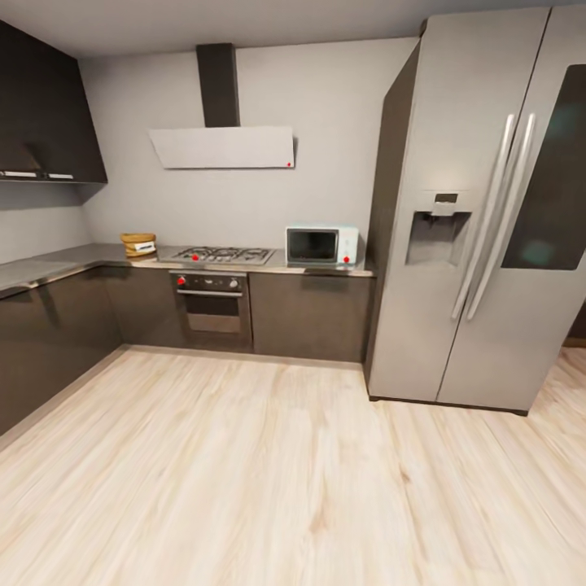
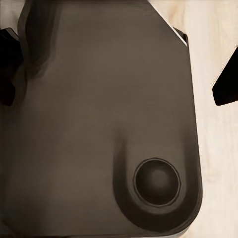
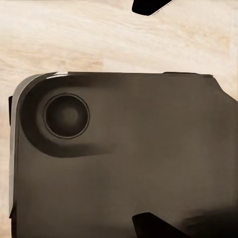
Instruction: In the kitchen, take the popcorn bag from the countertop, put it into the microwave, and heat it until the popcorn is cooked so the cooked popcorn ends up inside the bag.
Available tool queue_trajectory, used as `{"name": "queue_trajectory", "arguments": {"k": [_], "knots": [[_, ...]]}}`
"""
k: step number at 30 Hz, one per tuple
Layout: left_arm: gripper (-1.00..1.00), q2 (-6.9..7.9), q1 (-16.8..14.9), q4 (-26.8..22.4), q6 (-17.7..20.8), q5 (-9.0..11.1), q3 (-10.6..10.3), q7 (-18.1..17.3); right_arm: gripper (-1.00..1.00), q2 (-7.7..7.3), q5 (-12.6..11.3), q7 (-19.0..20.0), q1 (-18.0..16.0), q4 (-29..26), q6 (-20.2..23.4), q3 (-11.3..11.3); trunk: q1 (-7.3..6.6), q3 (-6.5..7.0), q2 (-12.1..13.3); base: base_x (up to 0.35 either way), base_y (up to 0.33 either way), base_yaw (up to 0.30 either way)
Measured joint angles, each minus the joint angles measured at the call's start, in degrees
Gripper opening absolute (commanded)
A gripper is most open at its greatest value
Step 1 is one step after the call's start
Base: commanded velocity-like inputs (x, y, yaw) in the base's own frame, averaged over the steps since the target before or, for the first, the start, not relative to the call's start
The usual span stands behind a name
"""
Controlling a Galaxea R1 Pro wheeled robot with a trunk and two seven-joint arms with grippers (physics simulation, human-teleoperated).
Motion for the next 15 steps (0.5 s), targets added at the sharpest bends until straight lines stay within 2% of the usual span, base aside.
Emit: {"name": "queue_trajectory", "arguments": {"k": [15], "knots": [[1.00, -0.02, 0.00, -0.07, -0.11, -0.01, 0.10, 0.00, 1.00, 0.00, 0.00, 0.00, 0.00, 0.03, -0.06, 0.00, 0.00, 0.00, 0.00, 0.326, 0.000, 0.000]]}}
